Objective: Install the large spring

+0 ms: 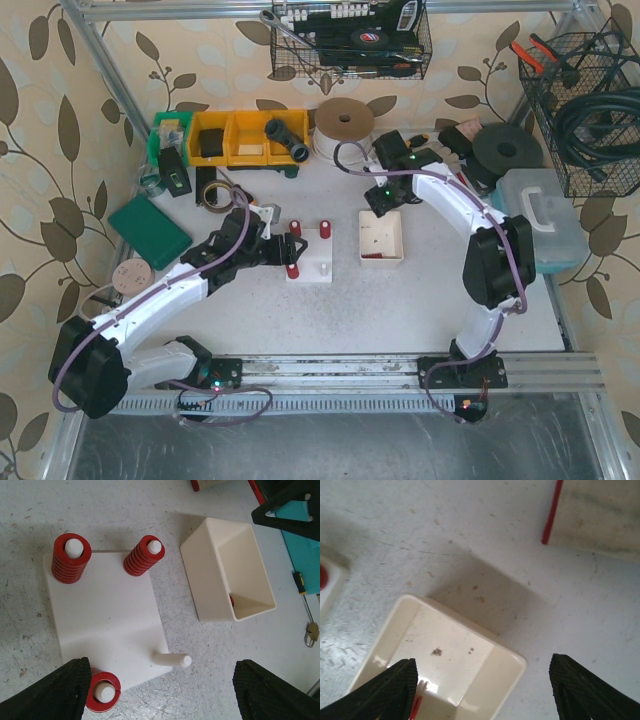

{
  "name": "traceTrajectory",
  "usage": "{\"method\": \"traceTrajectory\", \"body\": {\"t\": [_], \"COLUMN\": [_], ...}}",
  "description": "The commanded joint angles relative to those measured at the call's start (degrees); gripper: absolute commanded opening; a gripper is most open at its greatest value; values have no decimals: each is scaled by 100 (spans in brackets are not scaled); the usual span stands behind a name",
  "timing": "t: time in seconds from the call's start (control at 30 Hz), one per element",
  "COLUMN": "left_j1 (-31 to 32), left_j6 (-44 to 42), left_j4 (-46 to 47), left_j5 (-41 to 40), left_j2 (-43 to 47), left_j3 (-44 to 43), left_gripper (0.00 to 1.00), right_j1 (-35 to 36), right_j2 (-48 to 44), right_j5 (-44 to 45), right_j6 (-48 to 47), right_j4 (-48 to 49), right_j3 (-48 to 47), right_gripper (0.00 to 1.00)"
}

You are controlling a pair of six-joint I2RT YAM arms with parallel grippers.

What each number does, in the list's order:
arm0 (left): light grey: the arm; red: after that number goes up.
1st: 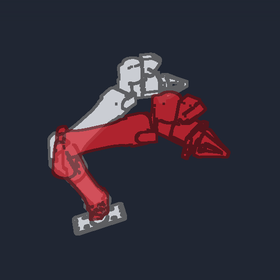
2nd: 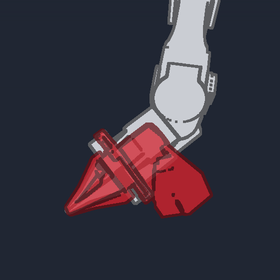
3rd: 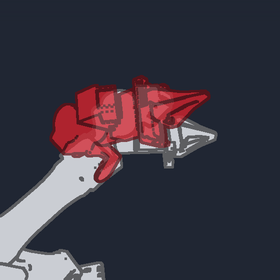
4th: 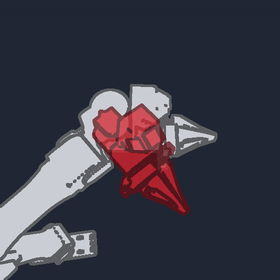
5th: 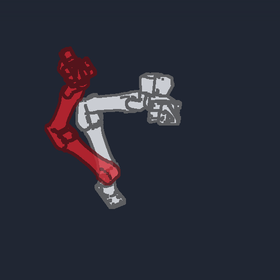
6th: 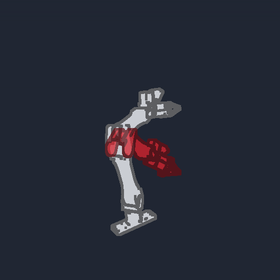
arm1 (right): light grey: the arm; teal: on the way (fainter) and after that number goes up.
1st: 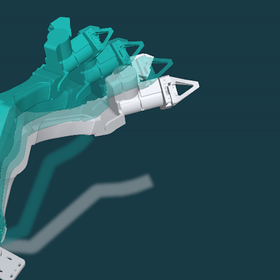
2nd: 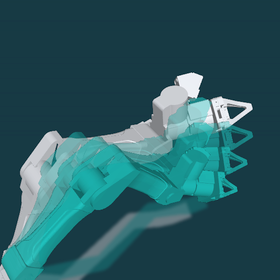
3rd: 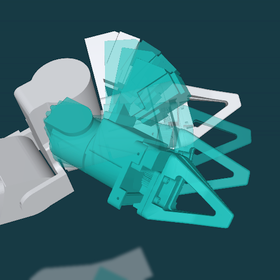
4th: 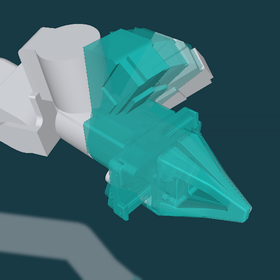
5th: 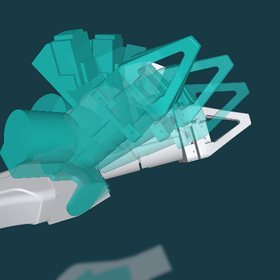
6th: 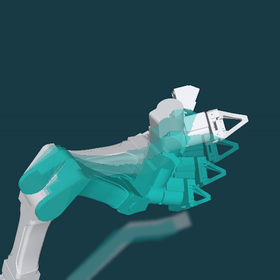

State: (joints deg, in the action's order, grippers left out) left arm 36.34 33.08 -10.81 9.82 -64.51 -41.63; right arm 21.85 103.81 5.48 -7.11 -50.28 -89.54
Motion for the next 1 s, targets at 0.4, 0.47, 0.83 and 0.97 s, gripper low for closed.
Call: {"method": "traceTrajectory", "body": {"t": [0.4, 0.47, 0.83, 0.97], "left_j1": [-385, -403, -494, -513], "left_j6": [154, 155, 208, 233], "left_j4": [523, 438, 578, 621], "left_j5": [608, 619, 711, 719], "left_j2": [231, 236, 418, 436], "left_j3": [215, 194, 356, 390], "left_gripper": [81, 81, 81, 81], "right_j1": [-128, -129, -119, -123], "right_j2": [-1396, -1404, -1014, -940], "right_j5": [340, 222, -89, -26], "right_j6": [3452, 3737, 4227, 4082], "right_j4": [595, 685, 830, 693], "right_j3": [1770, 1987, 2357, 2292], "right_gripper": [78, 73, 65, 63]}}
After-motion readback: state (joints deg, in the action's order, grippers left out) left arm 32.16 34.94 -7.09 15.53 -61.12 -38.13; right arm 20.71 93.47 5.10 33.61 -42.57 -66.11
